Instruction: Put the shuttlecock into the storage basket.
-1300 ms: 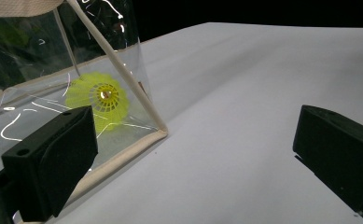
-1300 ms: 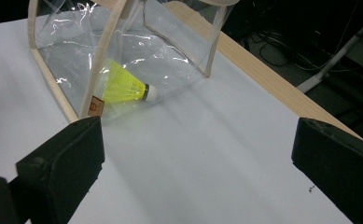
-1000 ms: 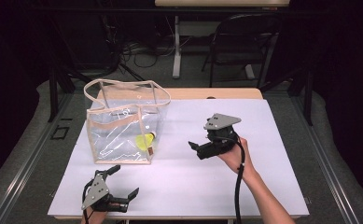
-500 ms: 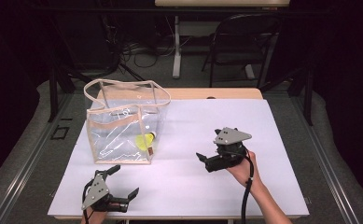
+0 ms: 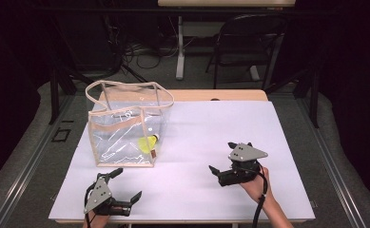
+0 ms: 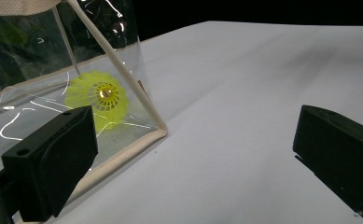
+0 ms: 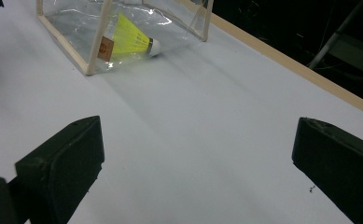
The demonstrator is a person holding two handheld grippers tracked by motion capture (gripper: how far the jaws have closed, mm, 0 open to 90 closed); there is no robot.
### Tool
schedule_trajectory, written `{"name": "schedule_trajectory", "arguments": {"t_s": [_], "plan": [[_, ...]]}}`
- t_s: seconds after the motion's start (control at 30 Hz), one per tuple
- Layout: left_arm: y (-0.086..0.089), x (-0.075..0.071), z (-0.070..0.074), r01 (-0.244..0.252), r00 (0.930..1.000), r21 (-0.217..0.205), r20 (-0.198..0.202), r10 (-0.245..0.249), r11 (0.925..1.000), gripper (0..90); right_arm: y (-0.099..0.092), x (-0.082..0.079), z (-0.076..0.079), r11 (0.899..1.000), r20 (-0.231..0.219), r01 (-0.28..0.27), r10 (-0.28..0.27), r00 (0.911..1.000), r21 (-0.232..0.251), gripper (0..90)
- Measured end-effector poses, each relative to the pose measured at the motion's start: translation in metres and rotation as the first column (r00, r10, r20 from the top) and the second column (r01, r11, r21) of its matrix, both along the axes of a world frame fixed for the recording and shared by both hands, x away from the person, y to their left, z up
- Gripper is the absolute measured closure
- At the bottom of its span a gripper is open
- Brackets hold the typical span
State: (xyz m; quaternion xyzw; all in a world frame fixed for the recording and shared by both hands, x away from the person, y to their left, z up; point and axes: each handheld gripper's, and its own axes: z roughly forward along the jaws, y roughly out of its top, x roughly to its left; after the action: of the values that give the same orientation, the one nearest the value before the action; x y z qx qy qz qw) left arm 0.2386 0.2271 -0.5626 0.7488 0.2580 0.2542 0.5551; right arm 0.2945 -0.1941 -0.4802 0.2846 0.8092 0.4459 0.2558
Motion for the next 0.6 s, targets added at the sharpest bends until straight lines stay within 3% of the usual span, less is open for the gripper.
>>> {"name": "schedule_trajectory", "arguments": {"t_s": [0.6], "plan": [[0.0, 0.0, 0.0, 0.001, 1.0, 0.002, 0.0, -0.001, 1.0, 0.0, -0.017, -0.026, -0.033, 0.999, 0.076, -0.013, 0.016, 0.997, -0.031, 1.4]]}}
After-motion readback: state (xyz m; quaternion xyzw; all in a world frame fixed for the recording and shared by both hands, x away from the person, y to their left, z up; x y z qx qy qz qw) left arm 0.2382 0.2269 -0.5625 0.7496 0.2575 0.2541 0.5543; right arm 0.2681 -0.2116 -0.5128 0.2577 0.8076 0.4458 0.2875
